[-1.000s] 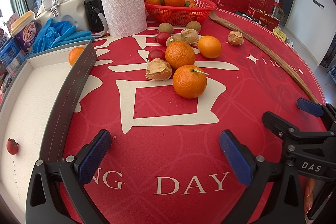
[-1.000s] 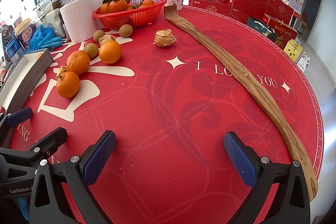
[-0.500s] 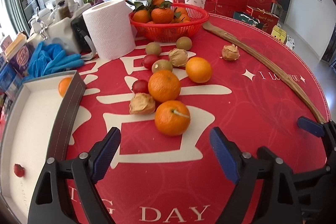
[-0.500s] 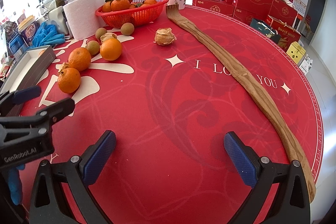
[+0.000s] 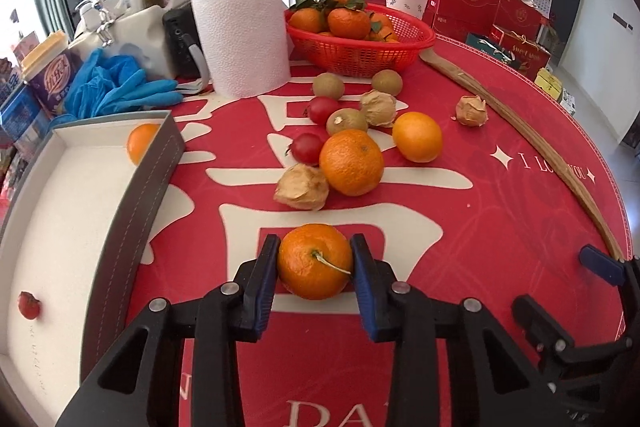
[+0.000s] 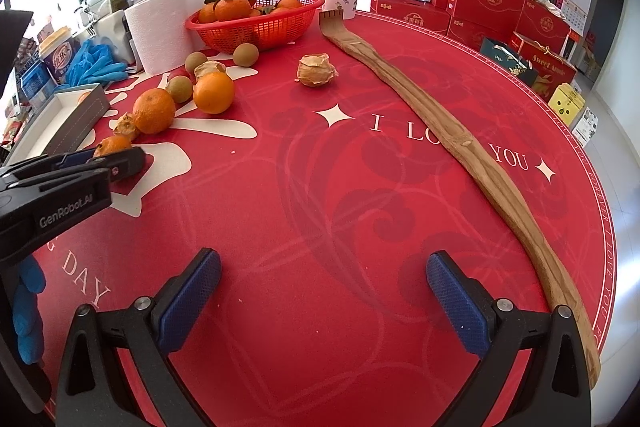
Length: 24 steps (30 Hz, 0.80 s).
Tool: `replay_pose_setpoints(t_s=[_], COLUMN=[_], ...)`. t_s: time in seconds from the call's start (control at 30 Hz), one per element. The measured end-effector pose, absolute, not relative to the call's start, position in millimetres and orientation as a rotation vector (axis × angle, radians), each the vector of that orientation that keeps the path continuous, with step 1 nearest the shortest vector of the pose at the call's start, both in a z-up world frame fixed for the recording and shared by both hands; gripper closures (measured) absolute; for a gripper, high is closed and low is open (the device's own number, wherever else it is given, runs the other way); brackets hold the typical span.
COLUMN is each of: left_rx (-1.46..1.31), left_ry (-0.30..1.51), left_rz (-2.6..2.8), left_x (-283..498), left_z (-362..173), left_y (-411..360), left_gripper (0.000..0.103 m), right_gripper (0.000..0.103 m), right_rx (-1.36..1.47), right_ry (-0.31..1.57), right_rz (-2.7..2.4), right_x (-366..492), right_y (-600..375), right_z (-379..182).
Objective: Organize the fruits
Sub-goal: 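Grasp the stemmed mandarin with the left tool while the right tool grasps an orange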
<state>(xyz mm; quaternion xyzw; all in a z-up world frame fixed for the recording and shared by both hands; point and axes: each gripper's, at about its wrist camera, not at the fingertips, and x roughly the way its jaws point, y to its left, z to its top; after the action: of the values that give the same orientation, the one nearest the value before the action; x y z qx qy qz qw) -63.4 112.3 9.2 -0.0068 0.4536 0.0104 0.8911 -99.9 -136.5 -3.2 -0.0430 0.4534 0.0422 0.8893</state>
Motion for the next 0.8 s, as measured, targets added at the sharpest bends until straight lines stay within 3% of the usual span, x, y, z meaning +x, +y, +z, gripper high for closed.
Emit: replay_pose_setpoints(t_s=[0.3, 0.7, 0.77, 0.8], left_rx=[-0.062, -0.098, -0.094, -0.095], left_ry=[0.898, 0.889, 0.889, 0.889], left_rz=[0.036, 0.017, 0.019, 0.018], left_x=[-76, -84, -83, -83], left_z=[9, 9, 9, 9], left_y=[143, 150, 150, 150], left_gripper=[0.064, 0.064, 0.064, 0.064], right_gripper=[0.0, 0.0, 0.005, 0.014], right_rx=[-0.1, -0.016, -0.018, -0.029], right_ry=[0.947, 0.984, 0.973, 0.97], right_rz=[0.102, 0.185, 0.204, 0.215], right_x=[-96, -10, -5, -3], right_y=[-135, -91, -83, -78], right_z=[-3, 4, 6, 6])
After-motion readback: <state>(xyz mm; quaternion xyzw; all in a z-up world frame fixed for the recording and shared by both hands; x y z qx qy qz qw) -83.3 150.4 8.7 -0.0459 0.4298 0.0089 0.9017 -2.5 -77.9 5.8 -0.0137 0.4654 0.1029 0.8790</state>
